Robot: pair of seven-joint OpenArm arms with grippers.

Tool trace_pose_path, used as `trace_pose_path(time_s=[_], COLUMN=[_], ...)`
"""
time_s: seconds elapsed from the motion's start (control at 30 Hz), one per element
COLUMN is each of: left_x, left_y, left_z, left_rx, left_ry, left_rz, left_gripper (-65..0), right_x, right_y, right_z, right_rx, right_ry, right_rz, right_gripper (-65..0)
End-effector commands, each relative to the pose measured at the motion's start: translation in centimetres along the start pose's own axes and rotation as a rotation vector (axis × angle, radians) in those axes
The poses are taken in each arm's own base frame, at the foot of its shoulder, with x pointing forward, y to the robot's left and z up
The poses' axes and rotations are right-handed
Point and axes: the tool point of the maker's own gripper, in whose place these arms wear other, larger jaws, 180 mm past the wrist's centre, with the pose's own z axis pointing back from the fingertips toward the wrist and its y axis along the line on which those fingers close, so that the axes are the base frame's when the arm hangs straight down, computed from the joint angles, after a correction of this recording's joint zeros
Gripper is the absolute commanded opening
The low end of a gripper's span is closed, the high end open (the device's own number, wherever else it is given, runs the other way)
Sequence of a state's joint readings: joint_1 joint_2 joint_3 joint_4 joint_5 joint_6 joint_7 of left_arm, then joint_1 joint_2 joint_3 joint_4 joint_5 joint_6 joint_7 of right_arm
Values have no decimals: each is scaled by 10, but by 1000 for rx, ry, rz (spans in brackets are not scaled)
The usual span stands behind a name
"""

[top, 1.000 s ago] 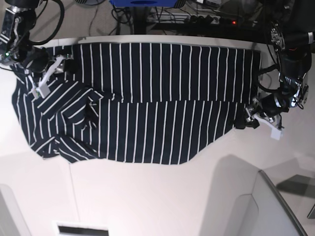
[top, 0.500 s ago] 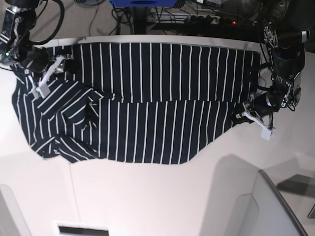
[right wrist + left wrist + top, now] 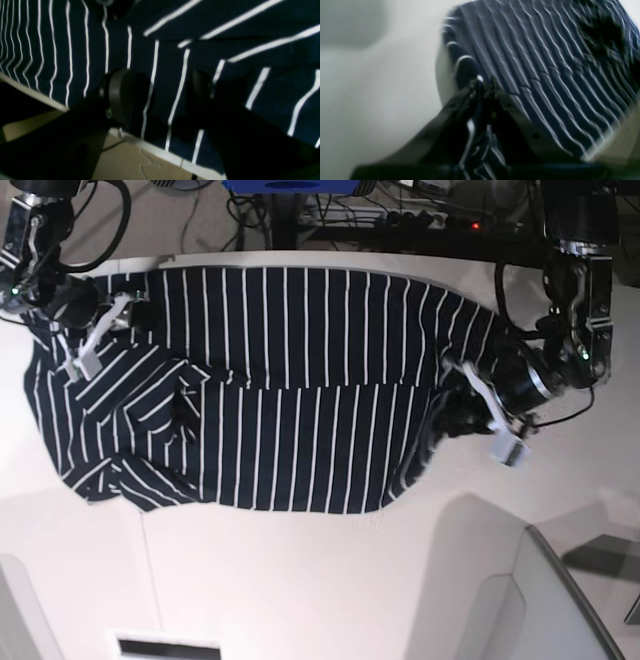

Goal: Layout the t-shirt on the table in an organized manner, then fold the t-shirt properly
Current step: 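Pull the grasped fabric with the left gripper toward the right gripper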

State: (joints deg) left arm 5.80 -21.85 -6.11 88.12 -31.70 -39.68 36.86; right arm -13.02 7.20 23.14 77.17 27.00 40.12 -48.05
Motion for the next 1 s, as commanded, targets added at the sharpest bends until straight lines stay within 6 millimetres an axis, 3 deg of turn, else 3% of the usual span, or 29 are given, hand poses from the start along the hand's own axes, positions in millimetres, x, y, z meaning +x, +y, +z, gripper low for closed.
trace_pose_path(time_s=[0.0,0.17,0.37,0.5,0.8,0.97], left_x=[6,-40,-97,-122,-120,-119], left_y=[-11,-74,-117,-126,-108,-106], left_z=[0,-18,-16,-9,-5,-4], left_rx=[-17,-73,-96,-96,-32,-26], left_ry=[0,186,380,464,482,481], left_rz=[-71,-294,-526,-596,-605,-603], left_gripper=[-650,-650,-650,-650,-650,-326], right_x=[1,2,-6,-7,1,1], right_y=[-4,-5,-7,-8,-8,-8], right_z=[3,-1,-10,-11,-11,-11], right_rx=[-14,-8,8,10,9,9], right_ry=[8,13,40,42,28,28], right_rz=[12,0,-38,-42,-34,-34], right_gripper=[-317,-317,-318,-318,-318,-317])
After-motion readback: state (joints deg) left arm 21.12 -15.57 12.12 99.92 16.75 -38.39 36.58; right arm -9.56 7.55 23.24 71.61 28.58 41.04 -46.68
